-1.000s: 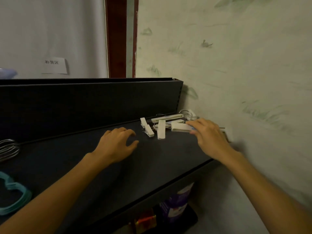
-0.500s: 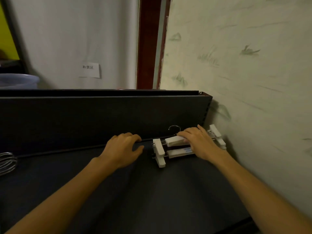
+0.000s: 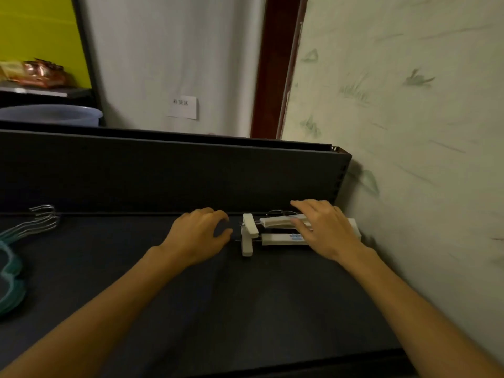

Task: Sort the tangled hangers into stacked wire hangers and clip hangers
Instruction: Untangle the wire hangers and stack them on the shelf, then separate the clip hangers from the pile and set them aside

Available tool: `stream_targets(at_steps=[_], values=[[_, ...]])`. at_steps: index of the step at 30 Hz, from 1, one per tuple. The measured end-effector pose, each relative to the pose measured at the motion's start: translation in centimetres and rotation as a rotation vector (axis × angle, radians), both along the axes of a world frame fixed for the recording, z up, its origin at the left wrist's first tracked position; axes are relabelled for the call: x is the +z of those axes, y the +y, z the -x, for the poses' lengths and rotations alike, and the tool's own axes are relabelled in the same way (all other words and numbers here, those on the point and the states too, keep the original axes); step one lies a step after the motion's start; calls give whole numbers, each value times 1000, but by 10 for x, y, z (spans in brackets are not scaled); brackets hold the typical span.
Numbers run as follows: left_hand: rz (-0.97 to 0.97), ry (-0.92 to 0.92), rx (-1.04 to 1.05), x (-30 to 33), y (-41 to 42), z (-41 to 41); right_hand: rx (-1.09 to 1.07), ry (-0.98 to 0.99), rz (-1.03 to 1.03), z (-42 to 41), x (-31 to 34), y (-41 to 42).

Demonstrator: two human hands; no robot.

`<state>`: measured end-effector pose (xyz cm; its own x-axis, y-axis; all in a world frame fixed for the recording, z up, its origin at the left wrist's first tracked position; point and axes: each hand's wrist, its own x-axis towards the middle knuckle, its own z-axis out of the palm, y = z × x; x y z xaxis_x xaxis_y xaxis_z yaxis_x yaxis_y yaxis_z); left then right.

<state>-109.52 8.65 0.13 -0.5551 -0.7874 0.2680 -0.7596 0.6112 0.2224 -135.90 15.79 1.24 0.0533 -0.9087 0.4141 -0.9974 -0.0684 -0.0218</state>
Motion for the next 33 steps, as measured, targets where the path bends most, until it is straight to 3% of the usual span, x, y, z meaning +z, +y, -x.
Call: stream_targets(at_steps=[5, 10, 18, 28, 33], values=[[92, -26, 133, 0, 37, -33, 55, -32, 51, -37, 11, 9], [155, -118, 271, -7, 84, -115, 208, -13, 21, -139, 11, 16], [228, -49, 506, -4, 130, -297, 457, 56, 1, -332, 13, 26], [126, -103, 694, -30, 159, -597, 582, 67, -80, -625, -20, 32], [82, -74, 711, -30, 145, -700, 589, 54, -123, -724, -14, 8]])
